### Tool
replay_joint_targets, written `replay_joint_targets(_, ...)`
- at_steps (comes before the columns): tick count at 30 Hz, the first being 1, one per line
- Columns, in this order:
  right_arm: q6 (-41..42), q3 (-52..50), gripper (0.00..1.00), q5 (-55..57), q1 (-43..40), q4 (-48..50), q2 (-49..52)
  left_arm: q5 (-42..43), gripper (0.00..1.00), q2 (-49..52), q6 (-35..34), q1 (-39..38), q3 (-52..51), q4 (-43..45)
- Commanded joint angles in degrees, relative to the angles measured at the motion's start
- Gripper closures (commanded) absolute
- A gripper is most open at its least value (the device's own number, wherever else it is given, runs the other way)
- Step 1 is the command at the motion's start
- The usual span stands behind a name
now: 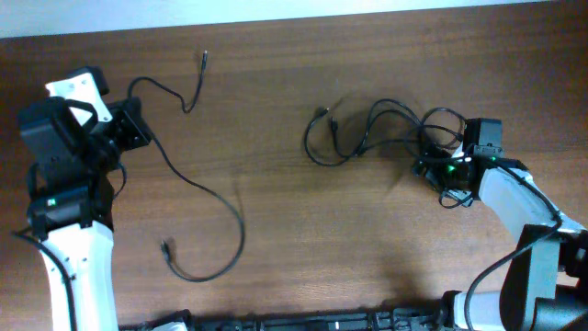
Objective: Untangle cables
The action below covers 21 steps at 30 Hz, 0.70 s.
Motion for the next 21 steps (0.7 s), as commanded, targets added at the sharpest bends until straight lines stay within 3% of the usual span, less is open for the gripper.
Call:
replay_joint_targets(1, -5.6, 1.5, 0.01, -13.9, 0.3, 0.3, -5.4, 16.1, 1.00, 3.6, 5.7, -1.2, 1.3, -0.1)
replay_joint_targets(5, -11.7, 1.9, 0.02, -27.5, 0.3, 0.9, -13.6, 26.2, 1.00, 7.1, 10.8, -4.6, 1.3, 0.0)
replay_joint_targets(8, -23.1, 1.9, 0.02, -34.9, 1.7, 1.1, -18.4, 38.6, 1.00, 8.8, 26.8, -8.0, 1.3, -0.7)
replay_joint_targets(10, -32.3, 1.9, 0.01, -41.2, 5.8, 1.6, -19.1, 43.8, 1.00, 8.8, 33.0, -9.2, 1.3, -0.7)
replay_joint_targets(12, -34.9, 1.9, 0.02, -43.1, 10.4, 4.5, -18.2, 48.1, 1.00, 8.8, 36.1, -9.7, 1.3, -0.6)
replay_joint_targets(18, -37.3, 1.9, 0.01, -38.9, 24.5, 33.5, -10.6, 61.7, 1.00, 8.8, 36.2, -9.7, 1.3, -0.5)
replay_joint_targets(21, -30.8, 1.9, 0.02, -38.6, 29.1, 46.2, -5.2, 63.5, 1.00, 8.8, 36.2, -9.7, 1.3, -0.3)
